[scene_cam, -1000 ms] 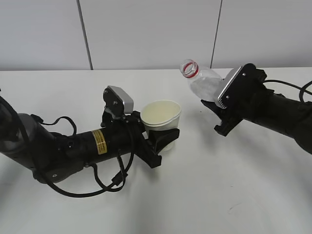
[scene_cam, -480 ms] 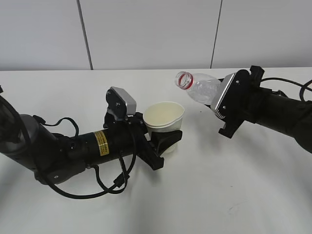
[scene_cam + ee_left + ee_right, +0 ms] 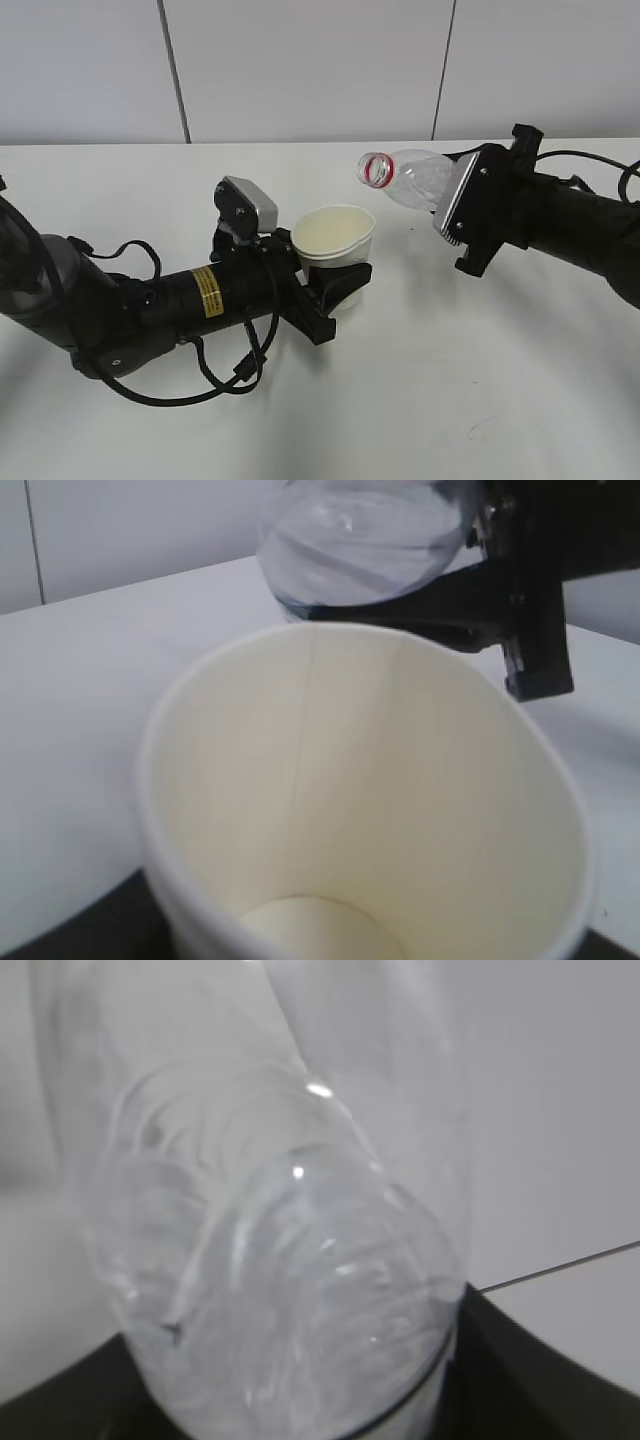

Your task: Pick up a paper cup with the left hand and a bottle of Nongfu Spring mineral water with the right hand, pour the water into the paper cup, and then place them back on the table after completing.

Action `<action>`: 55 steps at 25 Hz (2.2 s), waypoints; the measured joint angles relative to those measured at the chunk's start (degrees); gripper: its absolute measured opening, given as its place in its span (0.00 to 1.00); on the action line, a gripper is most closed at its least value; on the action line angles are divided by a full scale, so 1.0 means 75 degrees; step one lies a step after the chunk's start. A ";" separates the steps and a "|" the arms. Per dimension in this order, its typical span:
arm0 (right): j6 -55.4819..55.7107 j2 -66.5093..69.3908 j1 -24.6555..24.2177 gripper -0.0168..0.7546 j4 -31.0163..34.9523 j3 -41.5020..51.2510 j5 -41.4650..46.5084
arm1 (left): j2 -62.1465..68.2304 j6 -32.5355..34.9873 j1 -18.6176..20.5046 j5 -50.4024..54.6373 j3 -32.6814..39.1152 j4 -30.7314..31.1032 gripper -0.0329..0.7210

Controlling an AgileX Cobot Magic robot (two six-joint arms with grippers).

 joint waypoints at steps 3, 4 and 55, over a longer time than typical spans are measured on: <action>-0.0059 -0.0154 0.0000 0.58 0.0019 -0.0005 0.0000 | 0.0000 0.0000 0.0000 0.0000 0.0000 0.0000 0.55; -0.0122 -0.0189 0.0000 0.58 0.0033 -0.0018 0.0000 | 0.0000 0.0000 0.0000 0.0000 0.0000 0.0000 0.55; -0.3166 -0.0192 0.0000 0.58 0.0566 -0.0086 0.0000 | 0.0000 0.0000 -0.0202 0.0000 0.0000 0.0042 0.55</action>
